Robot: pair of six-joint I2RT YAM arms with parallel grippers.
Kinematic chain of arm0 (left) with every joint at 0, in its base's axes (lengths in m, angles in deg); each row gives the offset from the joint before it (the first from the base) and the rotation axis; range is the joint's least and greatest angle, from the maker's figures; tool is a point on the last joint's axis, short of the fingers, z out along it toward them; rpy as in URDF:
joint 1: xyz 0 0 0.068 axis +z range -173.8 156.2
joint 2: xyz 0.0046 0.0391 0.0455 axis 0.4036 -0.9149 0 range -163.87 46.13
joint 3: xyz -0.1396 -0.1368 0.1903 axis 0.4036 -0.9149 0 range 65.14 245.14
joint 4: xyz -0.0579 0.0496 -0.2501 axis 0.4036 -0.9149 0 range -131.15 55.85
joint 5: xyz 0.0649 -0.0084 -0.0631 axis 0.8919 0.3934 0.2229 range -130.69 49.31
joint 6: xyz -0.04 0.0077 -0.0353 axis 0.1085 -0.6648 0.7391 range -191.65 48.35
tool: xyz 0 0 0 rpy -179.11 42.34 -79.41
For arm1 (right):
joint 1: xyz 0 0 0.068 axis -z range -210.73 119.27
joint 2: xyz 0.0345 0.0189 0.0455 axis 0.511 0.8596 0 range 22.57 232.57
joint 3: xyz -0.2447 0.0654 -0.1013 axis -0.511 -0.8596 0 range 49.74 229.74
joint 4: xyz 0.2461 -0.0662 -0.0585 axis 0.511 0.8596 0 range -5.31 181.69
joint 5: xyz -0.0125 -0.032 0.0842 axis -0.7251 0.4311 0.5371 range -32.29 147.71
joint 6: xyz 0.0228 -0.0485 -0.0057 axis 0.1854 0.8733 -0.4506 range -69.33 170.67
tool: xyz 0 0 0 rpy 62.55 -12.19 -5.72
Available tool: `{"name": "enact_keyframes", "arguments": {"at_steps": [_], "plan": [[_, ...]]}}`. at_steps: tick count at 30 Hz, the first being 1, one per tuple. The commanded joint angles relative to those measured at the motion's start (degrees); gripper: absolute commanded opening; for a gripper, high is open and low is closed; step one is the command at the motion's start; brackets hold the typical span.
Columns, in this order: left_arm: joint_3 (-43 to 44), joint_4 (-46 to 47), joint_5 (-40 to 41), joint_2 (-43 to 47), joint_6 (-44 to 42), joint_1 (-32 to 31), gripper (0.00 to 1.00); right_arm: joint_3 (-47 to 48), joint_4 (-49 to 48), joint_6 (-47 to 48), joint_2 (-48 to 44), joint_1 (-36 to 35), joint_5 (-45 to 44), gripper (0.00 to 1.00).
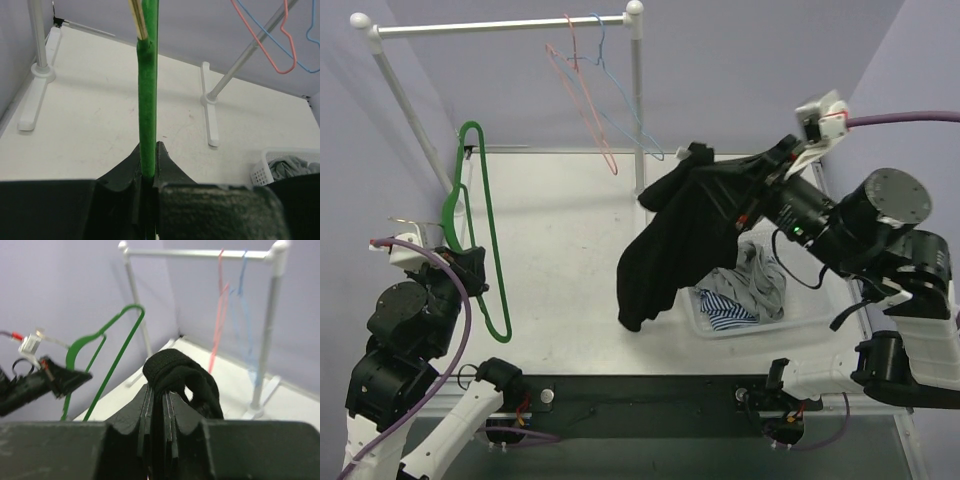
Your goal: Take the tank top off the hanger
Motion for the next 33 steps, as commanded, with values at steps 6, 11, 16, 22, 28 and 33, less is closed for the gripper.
{"name": "enact_keyframes", "arguments": {"at_steps": [6,11,16,22,28,33], "plan": [[1.9,-0.6,-2.1,-0.1,-3.4,0.3,0.0,10.1,-8.2,25.1,1.5,0.3,-17.9,0.0],[2.5,-1.0,-2.6,-0.4,-4.7,0.3,0.0,1.7,-13.5,31.8,-3.7,0.5,-26.2,0.0],[2.1,-0.6,-3.1,-0.3,-4.6,0.3,0.0,-10.6,-13.6,32.0,-9.0,2.2,-31.6,0.0],[1.6,-0.2,-3.5,-0.6,-4.3,0.3,0.0,-25.2,-10.7,25.8,-13.9,5.8,-33.3,0.0],[1.0,-0.6,-4.1,-1.4,-4.3,0.3,0.0,-36.4,-1.9,6.0,-16.6,21.1,-16.1,0.0],[0.8,-0.6,-3.9,-1.8,-4.4,0.3,0.0,-45.9,0.7,-7.4,-19.5,28.4,-11.7,0.0]]}}
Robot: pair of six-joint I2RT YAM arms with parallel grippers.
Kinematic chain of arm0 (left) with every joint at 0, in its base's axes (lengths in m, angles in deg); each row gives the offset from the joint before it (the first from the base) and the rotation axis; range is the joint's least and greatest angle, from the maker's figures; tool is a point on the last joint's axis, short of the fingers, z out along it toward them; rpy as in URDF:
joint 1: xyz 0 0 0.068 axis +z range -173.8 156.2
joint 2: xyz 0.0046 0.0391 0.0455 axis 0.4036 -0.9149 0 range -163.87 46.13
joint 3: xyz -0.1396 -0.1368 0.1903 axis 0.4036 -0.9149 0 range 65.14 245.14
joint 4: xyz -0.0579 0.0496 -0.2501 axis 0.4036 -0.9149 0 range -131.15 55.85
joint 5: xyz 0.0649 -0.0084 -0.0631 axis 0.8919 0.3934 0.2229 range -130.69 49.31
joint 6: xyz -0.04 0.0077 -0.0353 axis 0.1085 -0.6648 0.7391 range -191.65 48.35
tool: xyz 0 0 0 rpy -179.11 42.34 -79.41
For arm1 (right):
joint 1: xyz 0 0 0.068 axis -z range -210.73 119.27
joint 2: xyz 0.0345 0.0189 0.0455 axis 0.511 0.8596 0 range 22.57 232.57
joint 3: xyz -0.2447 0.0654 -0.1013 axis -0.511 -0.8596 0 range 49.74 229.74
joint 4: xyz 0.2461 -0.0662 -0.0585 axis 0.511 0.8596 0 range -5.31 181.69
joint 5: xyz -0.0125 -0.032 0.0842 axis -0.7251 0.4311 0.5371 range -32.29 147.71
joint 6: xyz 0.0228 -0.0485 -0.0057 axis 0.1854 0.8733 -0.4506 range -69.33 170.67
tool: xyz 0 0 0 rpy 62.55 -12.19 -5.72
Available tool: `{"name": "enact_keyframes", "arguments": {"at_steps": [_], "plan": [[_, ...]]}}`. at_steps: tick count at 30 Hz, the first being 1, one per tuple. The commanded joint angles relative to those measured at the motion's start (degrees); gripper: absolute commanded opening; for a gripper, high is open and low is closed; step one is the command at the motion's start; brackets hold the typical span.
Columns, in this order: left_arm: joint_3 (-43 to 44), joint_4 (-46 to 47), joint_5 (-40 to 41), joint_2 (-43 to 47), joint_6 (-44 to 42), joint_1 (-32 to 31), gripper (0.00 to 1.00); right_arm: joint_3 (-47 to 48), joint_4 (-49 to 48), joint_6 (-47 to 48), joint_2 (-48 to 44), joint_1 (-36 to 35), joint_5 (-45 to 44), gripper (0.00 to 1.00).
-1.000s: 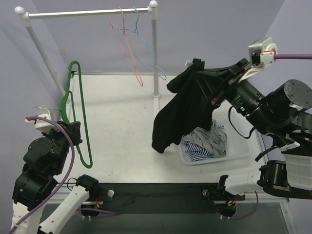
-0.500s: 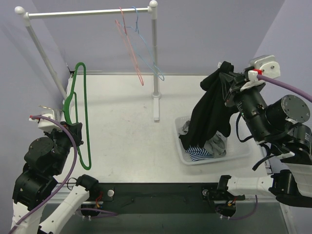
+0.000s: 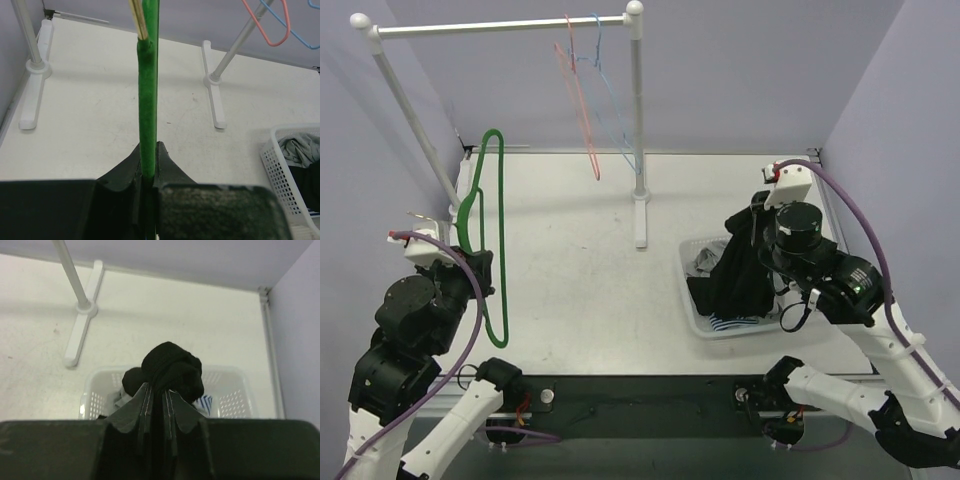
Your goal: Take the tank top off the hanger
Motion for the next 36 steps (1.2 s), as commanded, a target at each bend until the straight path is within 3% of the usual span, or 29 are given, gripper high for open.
{"name": "enact_keyframes", "arguments": {"at_steps": [1,12,22,24,25,27,31,36], "plan": [[0.7,2.3,-0.2,-0.7,-0.5,0.3,0.0,-8.4,4.0,-20.0,-3.9,4.5,4.4,0.0],[-0.2,2.2,-0.4,-2.9,-0.5,0.3,0.0,-28.6,6.4,-41.4,-7.6,12.5,-2.2,0.0],[0.2,0.5,-2.2,-7.7,-1.8,0.3,0.0,-36.4,3.7,-44.0,-5.6,19.8,2.7,0.0],[0.6,-0.2,-2.6,-8.7,-1.8,0.3,0.0,-35.7,3.9,-42.7,-5.3,20.2,3.4,0.08],[0.9,-0.9,-2.9,-10.1,-2.1,0.3,0.0,-34.5,4.0,-41.8,-5.5,20.2,4.0,0.22],[2.6,-1.8,-3.6,-11.5,-2.7,0.3,0.0,-32.8,4.2,-38.7,-6.1,20.2,5.9,0.34],[5.0,-2.6,-3.5,-15.2,-5.0,0.4,0.0,-26.1,8.7,-36.6,-6.0,20.2,8.3,0.71],[9.1,-2.1,-2.3,-19.5,-6.8,0.5,0.0,-17.0,13.7,-32.1,-6.4,20.0,11.4,0.79]]}}
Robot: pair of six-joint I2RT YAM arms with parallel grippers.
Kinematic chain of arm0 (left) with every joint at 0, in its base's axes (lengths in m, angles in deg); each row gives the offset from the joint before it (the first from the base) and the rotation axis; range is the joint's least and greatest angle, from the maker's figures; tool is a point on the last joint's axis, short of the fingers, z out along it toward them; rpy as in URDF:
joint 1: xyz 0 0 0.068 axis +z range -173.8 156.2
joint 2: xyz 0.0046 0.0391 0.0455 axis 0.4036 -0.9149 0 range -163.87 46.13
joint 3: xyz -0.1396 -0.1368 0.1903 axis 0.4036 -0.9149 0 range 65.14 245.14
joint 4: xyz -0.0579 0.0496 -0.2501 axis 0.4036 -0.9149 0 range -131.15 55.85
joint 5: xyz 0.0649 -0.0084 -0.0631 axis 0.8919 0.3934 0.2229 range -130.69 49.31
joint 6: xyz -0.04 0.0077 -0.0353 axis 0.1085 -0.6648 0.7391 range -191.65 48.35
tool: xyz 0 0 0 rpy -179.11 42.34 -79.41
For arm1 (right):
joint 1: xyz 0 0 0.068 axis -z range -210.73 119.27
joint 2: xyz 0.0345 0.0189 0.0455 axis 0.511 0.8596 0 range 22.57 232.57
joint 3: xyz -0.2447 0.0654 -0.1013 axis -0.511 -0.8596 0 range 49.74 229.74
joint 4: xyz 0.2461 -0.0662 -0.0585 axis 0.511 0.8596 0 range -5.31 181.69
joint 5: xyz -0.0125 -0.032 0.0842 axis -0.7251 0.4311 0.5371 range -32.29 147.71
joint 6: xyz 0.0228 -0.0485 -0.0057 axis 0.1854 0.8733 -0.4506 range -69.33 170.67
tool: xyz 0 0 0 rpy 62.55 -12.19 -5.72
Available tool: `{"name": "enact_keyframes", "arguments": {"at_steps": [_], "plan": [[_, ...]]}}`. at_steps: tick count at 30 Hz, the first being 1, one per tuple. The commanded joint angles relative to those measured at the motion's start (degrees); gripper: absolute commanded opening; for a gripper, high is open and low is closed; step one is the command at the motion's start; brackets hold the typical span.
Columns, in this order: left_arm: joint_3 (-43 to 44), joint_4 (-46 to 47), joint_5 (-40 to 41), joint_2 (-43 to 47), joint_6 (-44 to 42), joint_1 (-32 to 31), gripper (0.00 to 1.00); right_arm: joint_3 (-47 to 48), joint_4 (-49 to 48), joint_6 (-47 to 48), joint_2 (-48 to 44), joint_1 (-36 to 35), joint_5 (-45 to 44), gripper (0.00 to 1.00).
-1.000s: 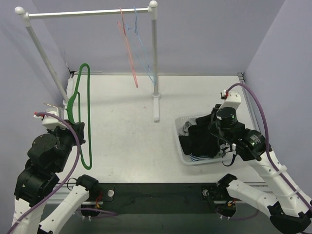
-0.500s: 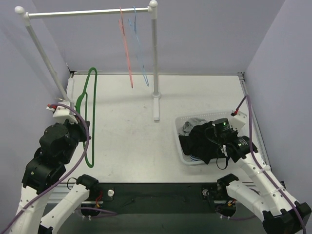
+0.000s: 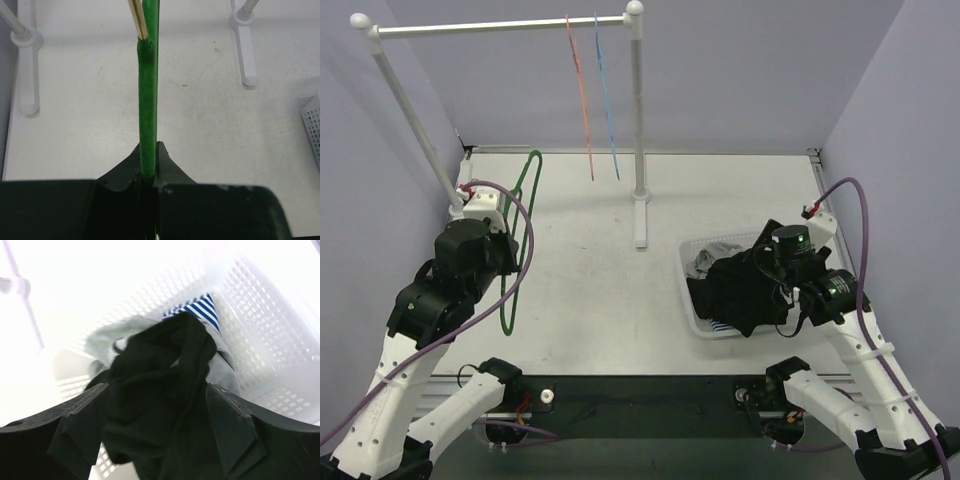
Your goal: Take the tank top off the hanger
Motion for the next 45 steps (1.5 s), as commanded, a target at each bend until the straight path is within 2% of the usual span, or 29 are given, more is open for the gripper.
{"name": "enact_keyframes", "arguments": {"at_steps": [1,7,14,17,21,26,30,35,40,45], "plan": [[7.2,0.4,0.6,-4.8,-2.8,0.7,0.0,8.5,6.7,5.0,-0.2,0.1,3.3,0.81],[11.2,0.7,-2.2,-10.4,-3.6,3.0,0.0,16.5,9.7,8.3,0.8,-0.1,9.1,0.81],[20.2,0.7,-13.6,-19.8,-7.8,15.9,0.0,17.9,7.1,7.2,-0.9,-1.5,18.1,0.81],[24.7,2.1,-15.4,-23.6,-9.6,16.9,0.0,15.9,4.2,6.0,-2.9,-3.8,19.9,0.81],[26.6,10.4,-19.3,-26.2,-11.5,17.6,0.0,15.8,3.2,6.2,-4.9,-7.3,20.1,0.81],[32.6,12.8,-24.2,-31.2,-12.9,19.3,0.0,14.4,2.5,5.6,-9.2,-9.2,19.8,0.81],[37.2,14.5,-22.1,-34.9,-14.7,19.6,0.0,12.1,0.3,4.3,-13.5,-9.2,20.1,0.8],[43.1,14.4,-20.7,-38.9,-19.0,19.8,0.0,11.8,1.3,6.8,-14.3,-9.2,19.7,0.8],[50.5,13.3,-18.4,-44.0,-20.1,19.9,0.0,12.6,1.7,7.5,-15.4,-9.2,20.0,0.8],[54.1,14.3,-15.6,-48.3,-21.1,19.8,0.0,14.4,1.8,8.2,-14.4,-9.3,20.6,0.8]]}}
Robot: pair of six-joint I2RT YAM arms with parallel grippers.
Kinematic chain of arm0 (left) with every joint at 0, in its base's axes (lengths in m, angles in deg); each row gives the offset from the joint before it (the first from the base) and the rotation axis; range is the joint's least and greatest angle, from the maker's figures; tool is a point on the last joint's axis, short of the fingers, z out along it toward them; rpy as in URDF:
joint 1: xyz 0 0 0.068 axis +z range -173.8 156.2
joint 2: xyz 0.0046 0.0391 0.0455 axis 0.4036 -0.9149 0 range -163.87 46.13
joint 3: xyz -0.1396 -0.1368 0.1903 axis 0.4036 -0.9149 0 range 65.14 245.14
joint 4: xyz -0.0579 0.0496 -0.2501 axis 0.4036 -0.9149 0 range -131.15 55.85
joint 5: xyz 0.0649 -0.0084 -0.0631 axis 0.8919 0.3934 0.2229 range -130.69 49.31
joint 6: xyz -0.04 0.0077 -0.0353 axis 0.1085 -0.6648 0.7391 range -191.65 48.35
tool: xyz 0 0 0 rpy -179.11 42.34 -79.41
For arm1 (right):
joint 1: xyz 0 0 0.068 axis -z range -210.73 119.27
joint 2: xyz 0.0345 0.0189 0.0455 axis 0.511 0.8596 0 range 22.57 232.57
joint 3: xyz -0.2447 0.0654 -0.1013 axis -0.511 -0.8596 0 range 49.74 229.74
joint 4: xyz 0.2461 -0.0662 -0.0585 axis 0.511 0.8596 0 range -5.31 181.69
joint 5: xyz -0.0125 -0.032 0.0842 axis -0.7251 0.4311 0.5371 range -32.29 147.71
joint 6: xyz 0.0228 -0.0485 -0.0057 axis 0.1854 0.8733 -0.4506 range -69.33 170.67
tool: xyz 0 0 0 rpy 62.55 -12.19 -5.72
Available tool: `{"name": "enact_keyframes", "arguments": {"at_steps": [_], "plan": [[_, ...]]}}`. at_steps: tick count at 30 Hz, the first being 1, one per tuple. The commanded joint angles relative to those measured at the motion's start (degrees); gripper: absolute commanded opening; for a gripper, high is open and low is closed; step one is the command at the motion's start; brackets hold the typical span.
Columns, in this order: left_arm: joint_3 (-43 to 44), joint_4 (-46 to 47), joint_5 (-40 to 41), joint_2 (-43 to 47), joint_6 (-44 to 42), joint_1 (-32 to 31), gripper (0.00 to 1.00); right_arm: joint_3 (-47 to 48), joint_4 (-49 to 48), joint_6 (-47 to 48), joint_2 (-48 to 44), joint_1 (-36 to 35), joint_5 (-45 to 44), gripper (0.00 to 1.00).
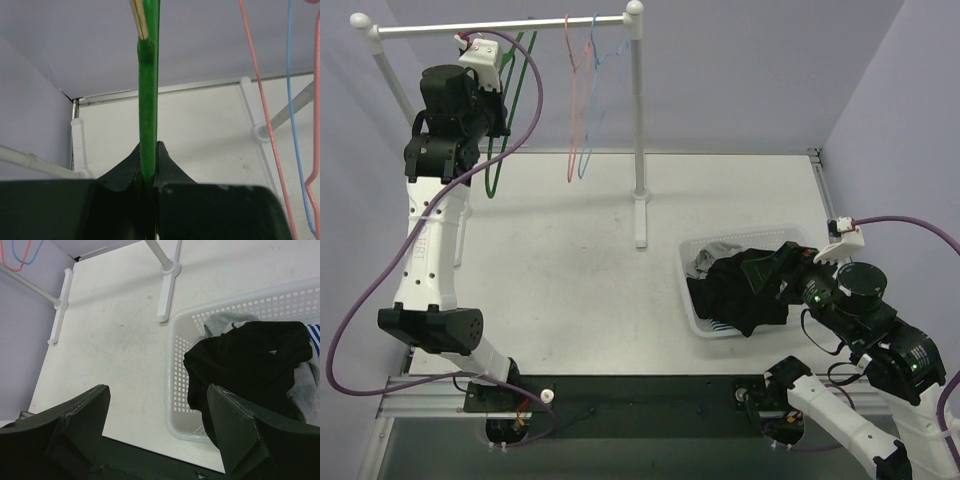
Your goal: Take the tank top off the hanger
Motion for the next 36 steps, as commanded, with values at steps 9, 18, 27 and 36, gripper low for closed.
{"name": "enact_keyframes", "arguments": {"at_steps": [9,18,27,36], "plan": [[8.5,4.8,-0.9,-5.4,-3.3,0.4,0.0,2.1,-2.2,0.5,0.8,-0.6,3.2,0.8],[6.8,9.7,-12.0,-5.0,-0.5,2.0,0.0,4.9,-2.3,2.8,0.4,-0.6,5.2,0.8],[10.5,8.1,-10.1,-8.2,0.9,2.0,0.0,4.2,-4.0,2.0,-1.2,-0.5,8.2,0.81],[12.0,8.2,-8.4,-10.6,0.8,2.0,0.0,3.5,-5.0,2.2,-1.4,-0.6,7.6,0.81]]}}
